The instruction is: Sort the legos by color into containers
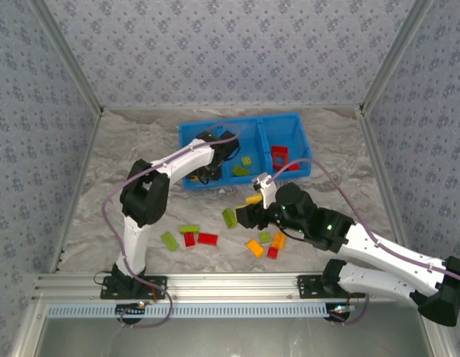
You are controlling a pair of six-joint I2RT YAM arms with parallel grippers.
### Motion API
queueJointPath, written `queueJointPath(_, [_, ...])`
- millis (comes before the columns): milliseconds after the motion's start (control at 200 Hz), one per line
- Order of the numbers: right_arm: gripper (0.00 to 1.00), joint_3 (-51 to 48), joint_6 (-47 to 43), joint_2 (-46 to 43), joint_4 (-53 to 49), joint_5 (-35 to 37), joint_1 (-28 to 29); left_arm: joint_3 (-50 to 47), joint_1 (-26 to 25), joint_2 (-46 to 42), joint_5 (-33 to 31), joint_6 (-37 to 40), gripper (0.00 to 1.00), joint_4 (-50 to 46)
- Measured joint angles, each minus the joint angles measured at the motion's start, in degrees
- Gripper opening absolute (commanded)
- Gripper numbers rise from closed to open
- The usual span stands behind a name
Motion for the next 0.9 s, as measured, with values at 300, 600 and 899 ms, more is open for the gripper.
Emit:
queueJointPath(300, [0.58,0.0,-0.5,0.2,-0.7,0.3,0.0,2.5,-1.3,-7.4,-2.2,0.0,0.61,-1.3])
queueJointPath(600, [0.58,0.0,-1.1,0.2,-3.0,1.1,0.4,-2.6,-3.9,-28.6,-2.6,1.8,0.62,2.2])
queueJointPath(899, [0.60,0.9,-3.5,3.8,-5.0,2.0,3.2,-22.9,-6.5,-59.3,15.4,8.7,0.63,11.1])
